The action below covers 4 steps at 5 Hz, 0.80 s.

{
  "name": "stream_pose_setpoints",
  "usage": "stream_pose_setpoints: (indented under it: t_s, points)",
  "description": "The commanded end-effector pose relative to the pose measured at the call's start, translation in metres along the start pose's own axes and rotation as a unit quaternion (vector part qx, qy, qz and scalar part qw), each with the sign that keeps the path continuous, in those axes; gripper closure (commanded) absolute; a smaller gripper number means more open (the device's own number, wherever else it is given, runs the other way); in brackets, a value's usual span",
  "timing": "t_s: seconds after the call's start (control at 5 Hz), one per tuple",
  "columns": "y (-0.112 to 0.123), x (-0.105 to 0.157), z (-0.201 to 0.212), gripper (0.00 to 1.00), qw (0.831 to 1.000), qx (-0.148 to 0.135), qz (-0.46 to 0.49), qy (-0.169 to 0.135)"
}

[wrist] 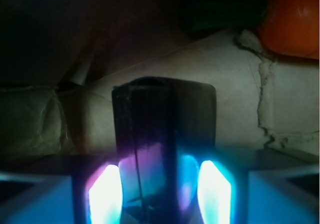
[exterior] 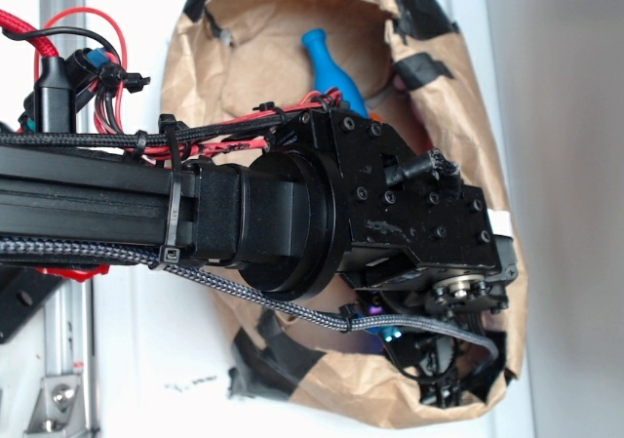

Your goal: Grab the black box.

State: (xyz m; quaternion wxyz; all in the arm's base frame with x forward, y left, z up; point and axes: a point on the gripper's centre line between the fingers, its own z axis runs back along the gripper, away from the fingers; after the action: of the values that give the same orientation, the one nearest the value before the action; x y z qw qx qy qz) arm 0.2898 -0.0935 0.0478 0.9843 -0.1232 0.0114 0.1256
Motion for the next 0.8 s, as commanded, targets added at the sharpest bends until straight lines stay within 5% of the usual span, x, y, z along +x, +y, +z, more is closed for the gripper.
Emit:
stream_pose_setpoints:
  t_s: [0.0, 0.2, 0.4, 0.6]
  points:
    - [0.037, -0.018, 0.064, 1.0, 0.995, 0.057, 0.007, -0.086]
    - [0.053, -0.037, 0.109, 1.0, 0.987, 0.104, 0.033, -0.118]
    - [0.064, -0.06, 0.156, 1.0, 0.98, 0.157, -0.01, -0.12]
    - [0.089, -0.077, 0.193, 1.0, 0.98, 0.158, -0.024, -0.117]
